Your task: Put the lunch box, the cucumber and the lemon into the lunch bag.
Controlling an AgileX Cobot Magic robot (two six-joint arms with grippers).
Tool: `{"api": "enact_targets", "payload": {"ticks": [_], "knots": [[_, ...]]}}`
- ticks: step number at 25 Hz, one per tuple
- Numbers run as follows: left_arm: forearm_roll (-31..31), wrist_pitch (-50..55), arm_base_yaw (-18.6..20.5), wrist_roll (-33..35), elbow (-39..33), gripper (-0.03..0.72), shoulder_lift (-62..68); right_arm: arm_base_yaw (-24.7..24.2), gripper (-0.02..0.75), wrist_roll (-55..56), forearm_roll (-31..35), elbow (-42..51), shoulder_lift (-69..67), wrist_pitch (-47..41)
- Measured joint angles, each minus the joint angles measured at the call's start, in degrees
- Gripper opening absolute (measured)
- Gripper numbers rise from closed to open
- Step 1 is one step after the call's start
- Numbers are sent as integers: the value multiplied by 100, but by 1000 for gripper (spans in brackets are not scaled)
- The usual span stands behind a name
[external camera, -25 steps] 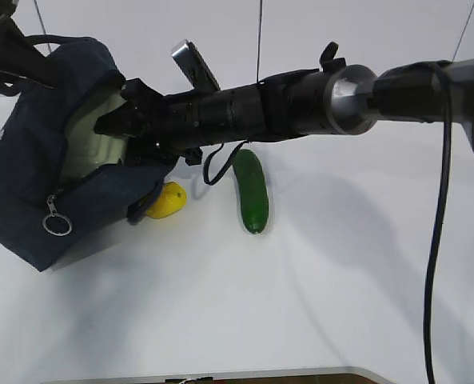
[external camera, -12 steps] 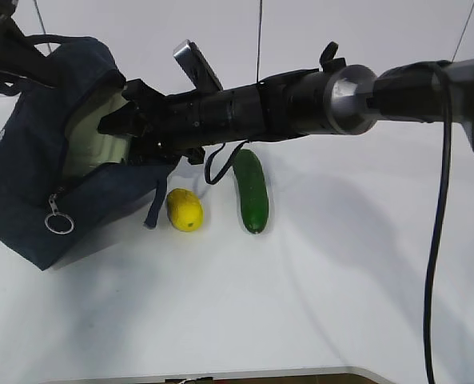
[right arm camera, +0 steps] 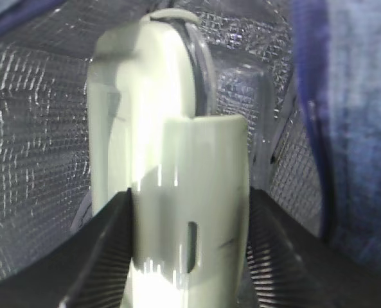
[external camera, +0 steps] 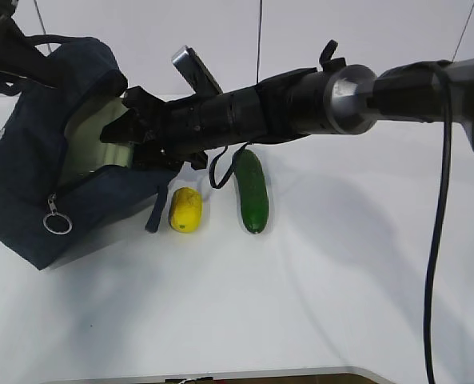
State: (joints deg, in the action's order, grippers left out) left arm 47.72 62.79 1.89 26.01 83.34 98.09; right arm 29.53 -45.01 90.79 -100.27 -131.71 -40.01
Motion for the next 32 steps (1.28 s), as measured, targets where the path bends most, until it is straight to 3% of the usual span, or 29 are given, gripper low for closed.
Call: {"api": "enact_targets", "payload": {"ticks": [7,19,27,32], "knots": [[2,0,0,0,0,-9,0,0,421,169,-130,-10,0,0],[2,-13,0,9,0,-9,25,0,498,480,-232,-35,0,-155],[2,-13,0,21,0,-9,25,-233,497,184,-342,-35,0,-1044],[-113,-13,0,21,0,-9,25,-396,497,145,-803,-35,128,-1190]]}}
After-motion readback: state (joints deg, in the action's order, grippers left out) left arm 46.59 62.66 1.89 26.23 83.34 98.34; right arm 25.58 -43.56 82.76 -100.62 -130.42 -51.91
